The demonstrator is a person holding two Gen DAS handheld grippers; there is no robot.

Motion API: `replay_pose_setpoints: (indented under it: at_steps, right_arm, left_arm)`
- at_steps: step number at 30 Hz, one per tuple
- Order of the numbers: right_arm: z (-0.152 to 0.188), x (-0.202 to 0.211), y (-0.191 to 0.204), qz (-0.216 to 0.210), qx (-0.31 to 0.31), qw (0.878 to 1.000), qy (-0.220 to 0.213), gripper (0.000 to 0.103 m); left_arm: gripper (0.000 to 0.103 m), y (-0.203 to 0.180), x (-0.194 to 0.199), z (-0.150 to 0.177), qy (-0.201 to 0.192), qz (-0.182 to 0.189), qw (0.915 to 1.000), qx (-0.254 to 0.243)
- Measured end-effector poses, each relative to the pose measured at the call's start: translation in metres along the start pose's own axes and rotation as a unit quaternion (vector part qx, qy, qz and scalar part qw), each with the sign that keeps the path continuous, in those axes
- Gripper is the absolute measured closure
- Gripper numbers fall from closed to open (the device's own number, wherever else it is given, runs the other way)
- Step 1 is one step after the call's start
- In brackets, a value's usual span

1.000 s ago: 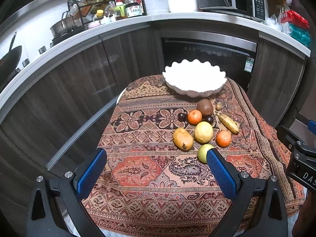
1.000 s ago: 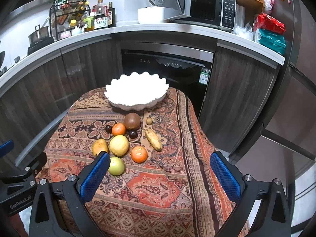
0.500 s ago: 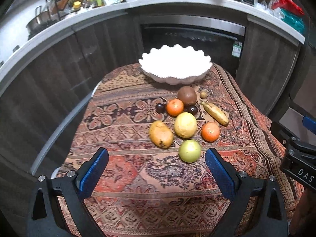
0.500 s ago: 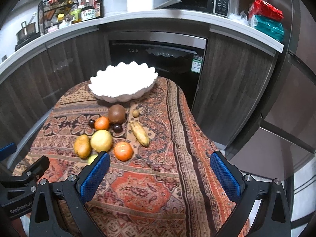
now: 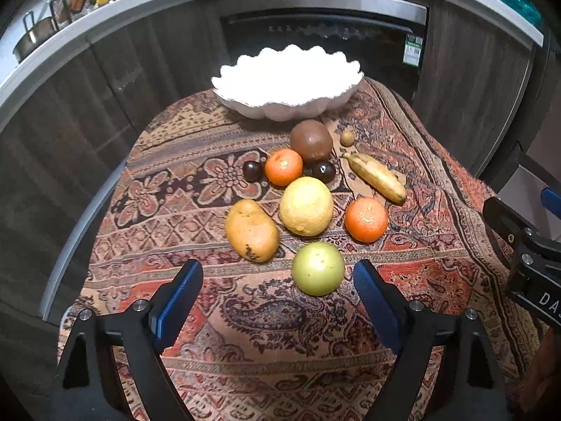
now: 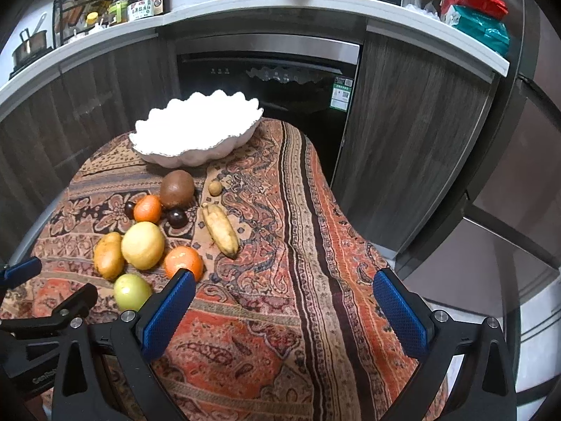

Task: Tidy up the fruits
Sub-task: 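Move the left tool to the green fruit and close its fingers on it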

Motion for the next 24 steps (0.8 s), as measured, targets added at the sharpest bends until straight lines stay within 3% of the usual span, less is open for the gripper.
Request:
replay_pose_setpoints:
  at_steps: [14,20,24]
  right_arm:
    - [0.010,-0.042,-0.005,0.006,-0.001,0.999,0.035,0.000]
    - [0.013,-0.052,-0.006,0.008,-0.006,0.999,0.047,0.000]
    - [0.015,-0.055,-0.004,0.009,-0.002,0.999,0.051,0.000]
  left_arm:
    - [0.021,-0.021,-0.057,0.009,0.041,0.016,0.9990,-0.010]
    - [0.033,-0.028,-0.074,0.008,0.051,0.024,0.9983,-0.014]
    - [0.048,-0.030,-0.084,0.010,0.062,0.034,0.9974,-0.013]
Point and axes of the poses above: each gripper's, at about its wrist camera, not at the fingertips, and x roughly against the way its jaws point, y to its left, z to its underside, the point moved 3 cm from there along -x, roughly the way its jaws point, and after that the axes turned 4 degrees about -x, right-handed, at the moved point
